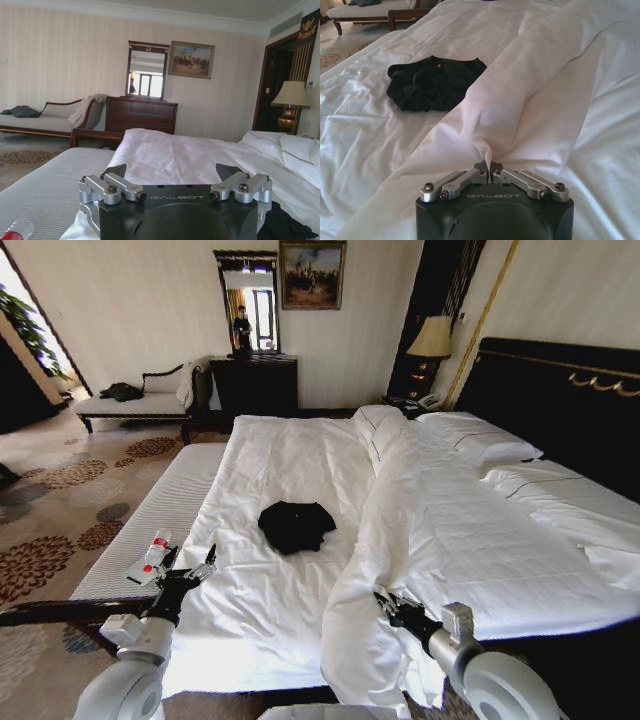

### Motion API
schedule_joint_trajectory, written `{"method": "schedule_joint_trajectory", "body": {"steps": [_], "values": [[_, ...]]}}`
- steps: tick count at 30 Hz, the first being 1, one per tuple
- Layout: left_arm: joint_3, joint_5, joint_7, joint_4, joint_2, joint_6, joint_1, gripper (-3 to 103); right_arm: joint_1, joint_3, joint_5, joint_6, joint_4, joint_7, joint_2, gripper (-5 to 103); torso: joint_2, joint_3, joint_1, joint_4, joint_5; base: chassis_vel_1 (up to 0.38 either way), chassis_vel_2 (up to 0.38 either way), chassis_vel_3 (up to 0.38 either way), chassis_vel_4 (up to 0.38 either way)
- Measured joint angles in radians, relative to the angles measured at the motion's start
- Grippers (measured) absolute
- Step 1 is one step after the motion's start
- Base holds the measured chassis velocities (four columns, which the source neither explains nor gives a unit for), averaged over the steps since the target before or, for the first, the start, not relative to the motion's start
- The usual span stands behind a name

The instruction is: Fold the clothes on the bed.

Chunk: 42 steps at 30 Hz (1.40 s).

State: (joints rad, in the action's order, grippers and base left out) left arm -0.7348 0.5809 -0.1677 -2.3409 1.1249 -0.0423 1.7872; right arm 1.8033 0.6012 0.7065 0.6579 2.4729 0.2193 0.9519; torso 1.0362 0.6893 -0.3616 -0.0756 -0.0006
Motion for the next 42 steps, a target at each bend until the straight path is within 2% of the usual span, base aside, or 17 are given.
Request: {"method": "schedule_joint_trajectory", "body": {"steps": [10, 15, 17, 19, 20, 24, 27, 29, 35, 42], "values": [[0.000, 0.000, -0.003, -0.002, 0.001, 0.001, 0.001, 100, 0.020, 0.001, -0.020, -0.008, 0.012, 0.000, 0.015, 0, 0.000, 0.000, 0.000, 0.0001, 0.0001, 0.000, 0.000, 0.000, 0.000], [0.005, 0.001, -0.006, -0.002, 0.001, 0.001, -0.004, 100, 0.036, 0.059, 0.001, -0.013, 0.027, -0.003, 0.037, 0, 0.000, 0.000, 0.000, 0.0002, -0.0001, 0.000, 0.000, 0.000, 0.000], [0.008, 0.003, -0.008, -0.002, -0.001, 0.001, -0.011, 100, 0.039, 0.099, 0.016, -0.019, 0.027, -0.003, 0.068, 0, 0.000, 0.000, 0.000, 0.0001, 0.0000, 0.000, 0.000, 0.000, 0.000], [0.015, 0.005, -0.013, 0.003, -0.003, -0.001, -0.025, 100, 0.039, 0.160, 0.001, -0.047, 0.018, -0.003, 0.128, 0, 0.000, 0.000, 0.000, 0.0001, -0.0001, 0.000, 0.000, 0.000, 0.000], [0.015, 0.005, -0.013, 0.003, -0.003, -0.001, -0.025, 100, 0.039, 0.160, 0.001, -0.047, 0.018, -0.003, 0.128, 0, 0.000, 0.000, 0.000, 0.0001, -0.0001, 0.000, 0.000, 0.000, 0.000], [0.031, 0.010, -0.021, 0.007, -0.009, -0.007, -0.047, 100, 0.065, 0.268, -0.037, -0.100, -0.037, -0.018, 0.228, 0, 0.000, 0.000, 0.000, -0.0003, 0.0001, 0.000, 0.000, 0.000, 0.000], [0.032, 0.012, -0.021, 0.010, -0.009, -0.007, -0.051, 100, 0.068, 0.307, -0.038, -0.104, -0.038, -0.023, 0.251, 0, 0.000, 0.000, 0.000, -0.0003, 0.0002, 0.000, 0.000, 0.000, 0.000], [0.024, 0.022, -0.019, 0.016, -0.007, -0.007, -0.051, 100, 0.070, 0.386, -0.032, -0.108, -0.029, -0.024, 0.290, 0, 0.000, 0.000, 0.000, 0.0002, 0.0000, 0.000, 0.000, 0.000, 0.000], [0.011, 0.038, -0.011, 0.032, -0.006, -0.003, -0.052, 100, 0.084, 0.513, -0.034, -0.137, -0.041, -0.034, 0.355, 0, 0.000, 0.000, 0.000, 0.0002, -0.0002, 0.000, 0.000, 0.000, 0.000], [0.022, 0.047, -0.011, 0.050, -0.007, -0.003, -0.084, 100, 0.093, 0.664, -0.027, -0.242, -0.186, -0.038, 0.415, 0, 0.000, 0.000, 0.000, -0.0003, 0.0002, 0.000, 0.000, 0.000, 0.000]]}}
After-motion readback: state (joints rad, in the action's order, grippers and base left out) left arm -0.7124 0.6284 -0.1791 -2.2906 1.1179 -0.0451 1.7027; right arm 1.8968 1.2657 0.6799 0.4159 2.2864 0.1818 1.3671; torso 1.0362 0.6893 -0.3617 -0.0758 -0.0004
